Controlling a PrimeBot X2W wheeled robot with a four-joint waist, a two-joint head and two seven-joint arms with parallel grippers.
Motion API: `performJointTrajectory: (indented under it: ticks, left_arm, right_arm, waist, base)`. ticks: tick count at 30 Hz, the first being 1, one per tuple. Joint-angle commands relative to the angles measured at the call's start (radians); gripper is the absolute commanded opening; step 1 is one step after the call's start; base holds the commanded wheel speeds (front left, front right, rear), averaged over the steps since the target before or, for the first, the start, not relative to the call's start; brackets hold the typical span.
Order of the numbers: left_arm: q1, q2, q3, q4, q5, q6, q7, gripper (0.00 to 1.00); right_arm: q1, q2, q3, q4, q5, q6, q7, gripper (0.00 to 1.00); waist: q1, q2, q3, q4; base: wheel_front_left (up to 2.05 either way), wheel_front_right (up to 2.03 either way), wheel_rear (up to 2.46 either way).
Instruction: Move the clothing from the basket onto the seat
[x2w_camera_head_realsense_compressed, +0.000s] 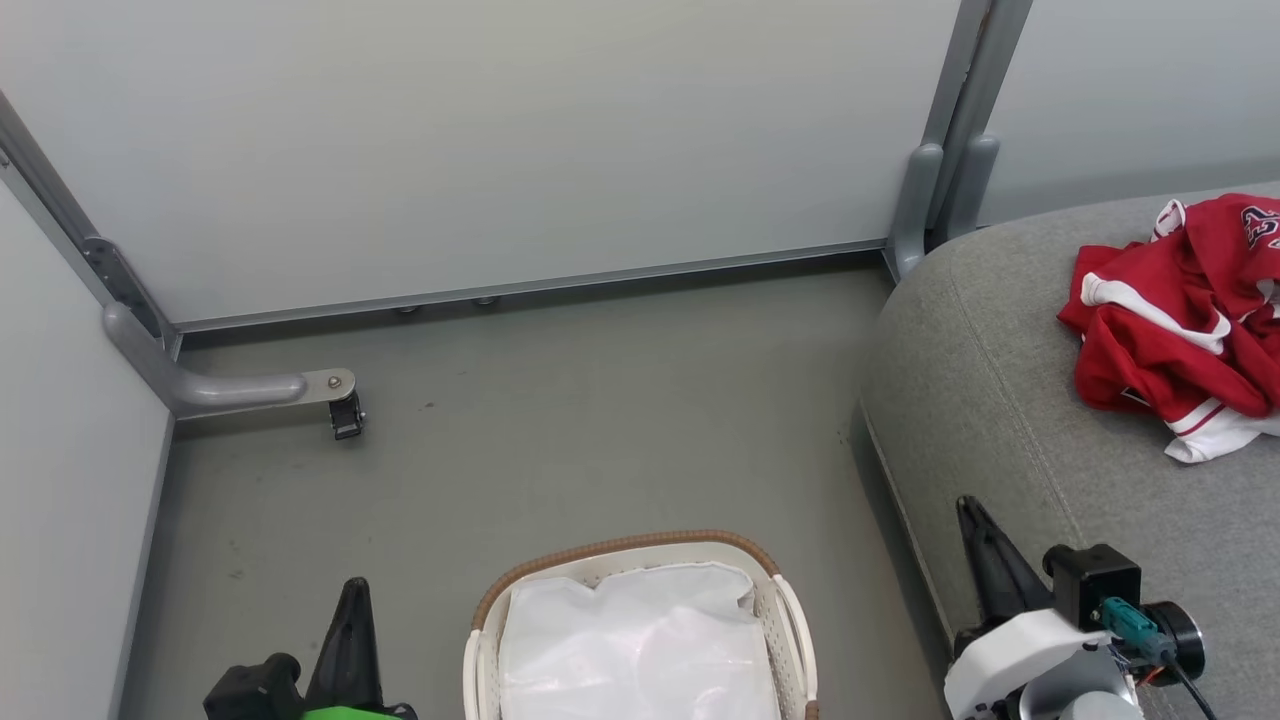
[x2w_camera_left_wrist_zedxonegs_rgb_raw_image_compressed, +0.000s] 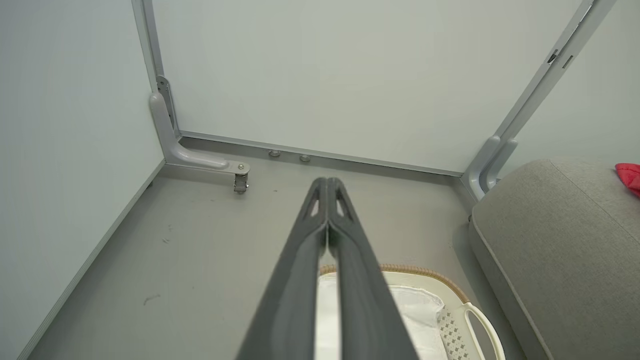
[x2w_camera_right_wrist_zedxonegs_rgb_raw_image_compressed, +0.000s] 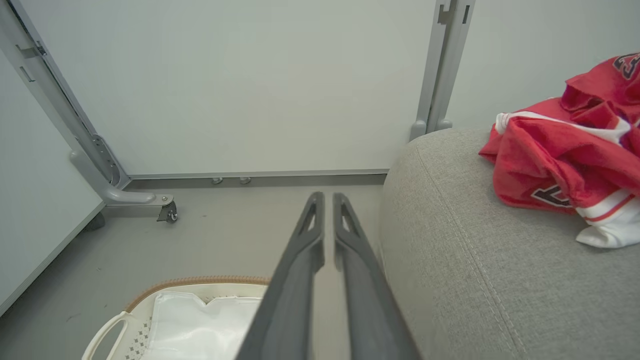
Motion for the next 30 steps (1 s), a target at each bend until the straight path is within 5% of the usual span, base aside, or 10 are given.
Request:
performJointTrajectory:
  ticks: [1, 30]
  left_arm:
    - [-0.003, 0.000, 0.003, -0.001, -0.017, -0.001, 0.005, 0.00]
    - [-0.072, 0.002, 0.074, -0.015, -0.462, -0.029, 0.136, 0.00]
  right_arm:
    - [-0.003, 0.000, -0.004, 0.001, 0.019, 0.000, 0.007, 0.00]
    - [-0.016, -0.004, -0.059, -0.035, 0.534, 0.000, 0.135, 0.00]
  waist:
    - [0.0000, 0.0000, 0.000, 0.000]
    - [0.0000, 0.0000, 0.001, -0.016]
  base:
    - [0.00, 0.00, 0.00]
    - [0.00, 0.00, 0.00]
